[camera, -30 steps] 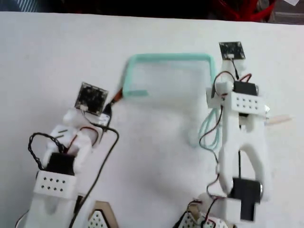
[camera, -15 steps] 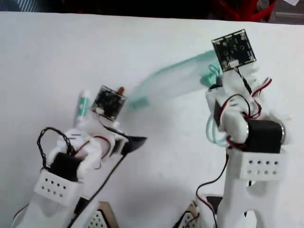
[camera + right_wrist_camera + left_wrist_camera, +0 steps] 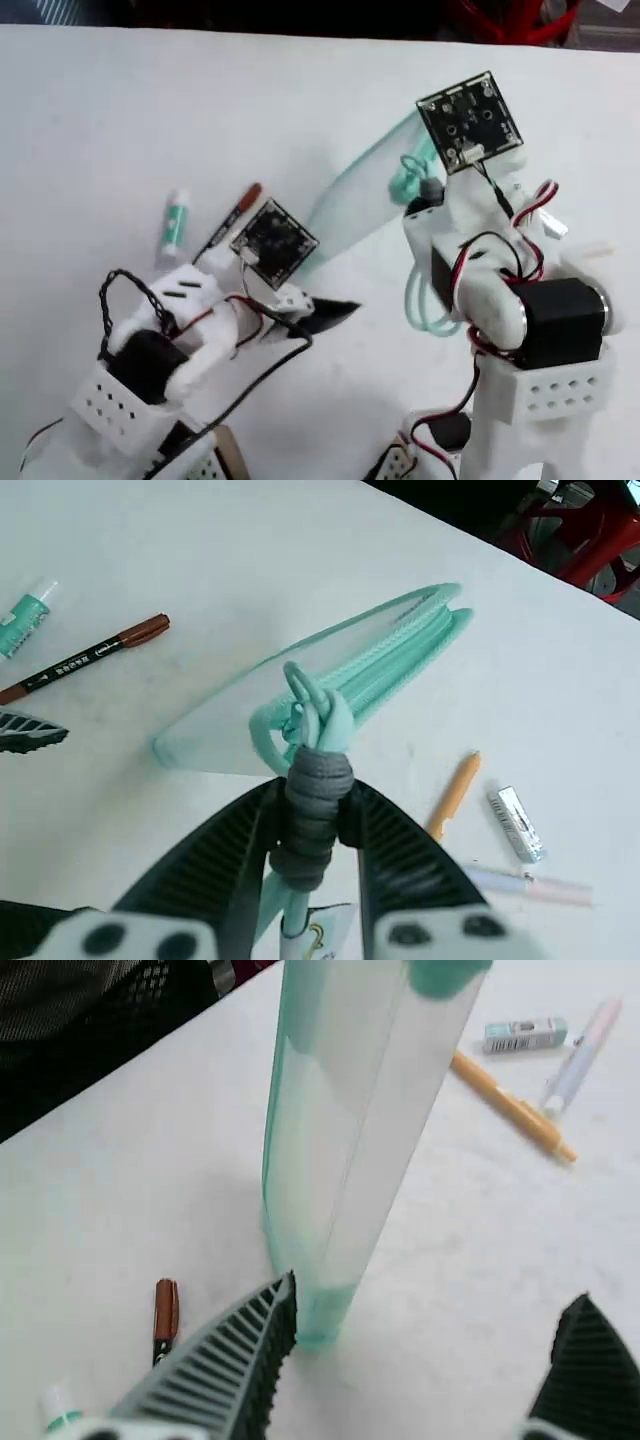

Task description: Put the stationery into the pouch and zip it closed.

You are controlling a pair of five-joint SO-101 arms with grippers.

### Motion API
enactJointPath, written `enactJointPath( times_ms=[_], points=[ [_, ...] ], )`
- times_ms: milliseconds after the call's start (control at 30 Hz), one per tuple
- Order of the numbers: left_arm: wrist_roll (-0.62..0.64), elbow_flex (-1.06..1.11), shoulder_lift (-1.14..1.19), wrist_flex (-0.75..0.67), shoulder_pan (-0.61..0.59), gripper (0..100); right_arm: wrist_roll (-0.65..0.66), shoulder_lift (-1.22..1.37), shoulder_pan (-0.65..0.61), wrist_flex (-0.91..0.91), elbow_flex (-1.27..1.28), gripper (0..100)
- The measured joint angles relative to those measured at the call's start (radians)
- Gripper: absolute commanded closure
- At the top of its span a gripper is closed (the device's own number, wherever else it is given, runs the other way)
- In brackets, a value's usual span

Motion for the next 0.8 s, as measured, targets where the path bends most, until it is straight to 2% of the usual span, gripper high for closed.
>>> enactJointPath(
  times_ms=[133,267,433,600,800],
  points=[
    [0.1,0.054,0.002,-0.121,0.011,61,-0.058,0.0,-0.037,0.0,0.0,98.1],
    [0.143,0.114,0.002,-0.235,0.011,66,-0.072,0.0,-0.074,-0.009,0.0,98.1],
    [0.092,0.192,0.002,-0.422,0.009,69,-0.081,0.0,-0.17,-0.009,0.0,98.1],
    [0.057,0.222,0.012,-0.554,-0.063,69,-0.081,0.0,-0.19,-0.009,0.0,98.1],
    [0.054,0.21,0.241,-0.669,-0.075,69,-0.081,0.0,-0.203,-0.008,-0.074,98.1]
  ],
)
